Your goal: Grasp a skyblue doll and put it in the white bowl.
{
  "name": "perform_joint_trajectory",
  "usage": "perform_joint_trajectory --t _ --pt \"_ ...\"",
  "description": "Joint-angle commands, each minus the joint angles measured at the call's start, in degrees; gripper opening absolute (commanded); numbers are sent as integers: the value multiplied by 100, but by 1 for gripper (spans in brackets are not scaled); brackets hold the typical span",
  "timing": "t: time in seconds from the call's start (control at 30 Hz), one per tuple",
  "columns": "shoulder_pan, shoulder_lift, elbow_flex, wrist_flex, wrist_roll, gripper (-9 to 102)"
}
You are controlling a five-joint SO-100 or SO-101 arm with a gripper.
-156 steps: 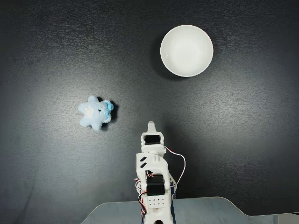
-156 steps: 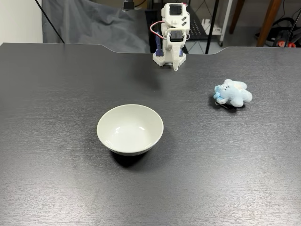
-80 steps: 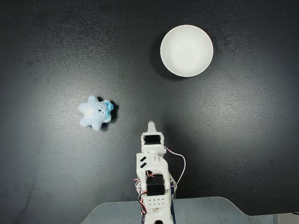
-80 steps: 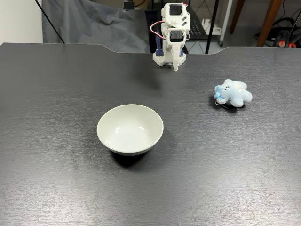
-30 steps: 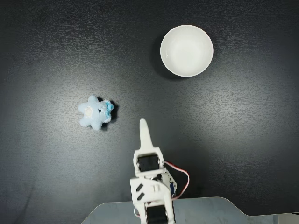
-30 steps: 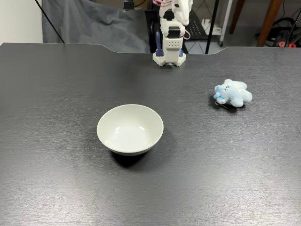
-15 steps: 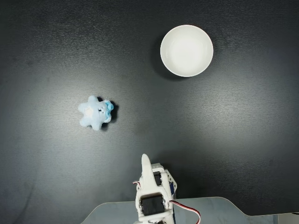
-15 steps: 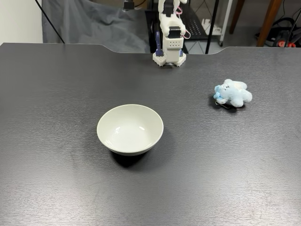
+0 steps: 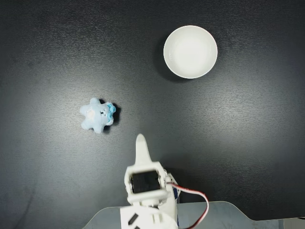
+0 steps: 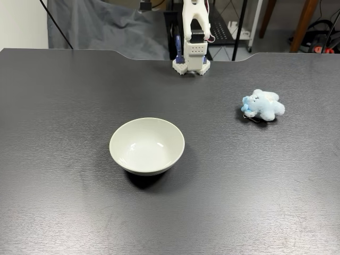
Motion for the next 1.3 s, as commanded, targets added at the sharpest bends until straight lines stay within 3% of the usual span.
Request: perform_joint_trajectory --t 0.0,0.33,0.73,1.07,1.17,1.27 --pt "-44 -817 -800 211 -18 0" --pt "-281 -1784 -1116 229 -18 0" --pt "-2725 -2241 -1028 229 -9 0" --pt "-2927 -2276 -1002 229 -44 0" --pt "-2927 -2487 -835 264 -492 0" --pt "-2927 -2566 -466 281 -1679 0"
